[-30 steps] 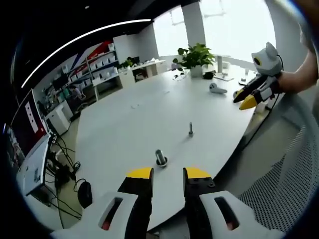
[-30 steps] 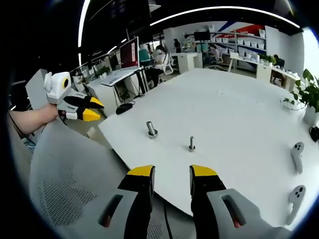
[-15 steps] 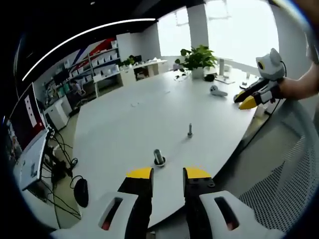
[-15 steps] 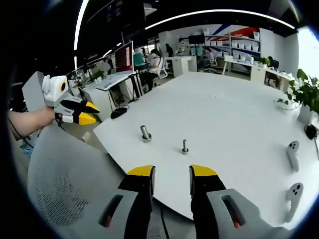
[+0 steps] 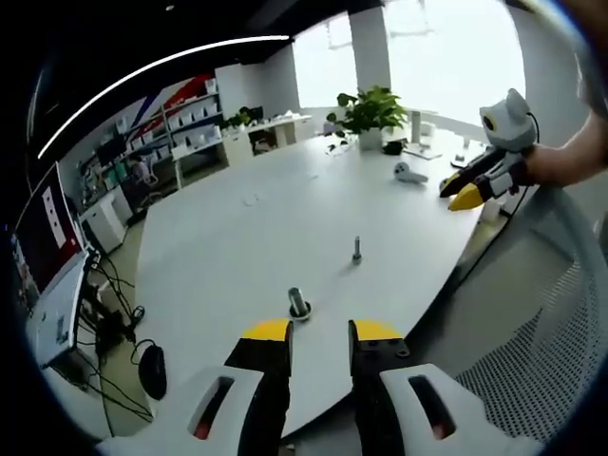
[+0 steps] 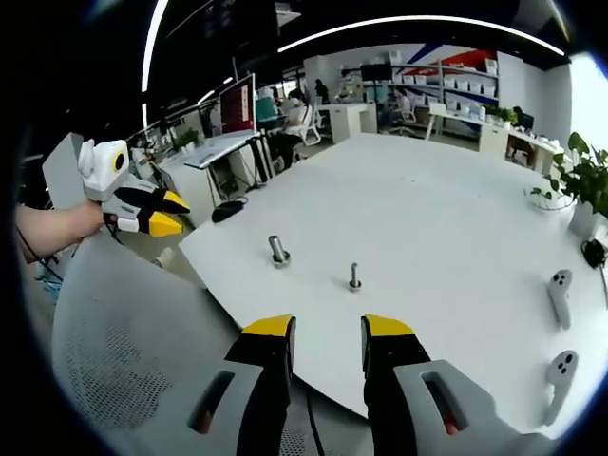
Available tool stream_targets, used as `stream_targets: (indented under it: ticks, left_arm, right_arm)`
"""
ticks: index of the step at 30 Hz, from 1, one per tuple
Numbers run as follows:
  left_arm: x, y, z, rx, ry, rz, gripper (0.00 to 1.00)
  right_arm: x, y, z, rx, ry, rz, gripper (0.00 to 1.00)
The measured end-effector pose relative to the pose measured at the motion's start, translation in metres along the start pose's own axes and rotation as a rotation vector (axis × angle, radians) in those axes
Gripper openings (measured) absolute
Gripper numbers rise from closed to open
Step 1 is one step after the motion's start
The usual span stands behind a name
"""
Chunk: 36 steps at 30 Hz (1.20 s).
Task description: Place the washer onto the threaded stud by aligning its center hole with the stud, sliding it down to the base, and recovering from edge contact or off-axis alignment until the washer reaches the visible bottom stop.
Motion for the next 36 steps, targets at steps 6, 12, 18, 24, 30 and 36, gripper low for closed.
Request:
stream_targets:
  ticks: [6, 12, 18, 24, 30, 36]
  left_arm:
    - [0.000, 0.003, 0.002, 0.018, -0.001, 0.001, 0.21]
    - [0.001, 0.007, 0.003, 0.025, -0.008, 0.023, 0.21]
    - [0.003, 0.011, 0.002, 0.044, -0.012, 0.049, 0.20]
    - [0.001, 0.014, 0.003, 0.057, -0.009, 0.053, 0.20]
    - [0.000, 0.015, 0.001, 0.057, 0.007, 0.075, 0.20]
    - [-0.001, 0.016, 0.004, 0.061, -0.004, 0.080, 0.20]
  right_arm:
    - [-0.001, 0.000, 0.000, -0.022, -0.002, 0.017, 0.30]
    - [-0.002, 0.005, 0.003, -0.017, -0.018, 0.040, 0.30]
    - [-0.005, 0.010, 0.002, -0.046, -0.030, 0.090, 0.30]
    - [-0.005, 0.014, 0.007, -0.041, -0.058, 0.118, 0.30]
    - [-0.008, 0.016, 0.005, -0.023, -0.042, 0.138, 0.30]
    - [-0.006, 0.015, 0.007, -0.023, -0.058, 0.135, 0.30]
Point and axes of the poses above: the point that each gripper's makers call its tool centre point, and the gripper's own axes: x roughly forward along the fingers, y roughly to its right, z roughly out of its underside, the point moved 4 cm from there along -x, roughly backward along the fingers, and after that the axes turned 15 degrees about -x, right-handed, at the moved point
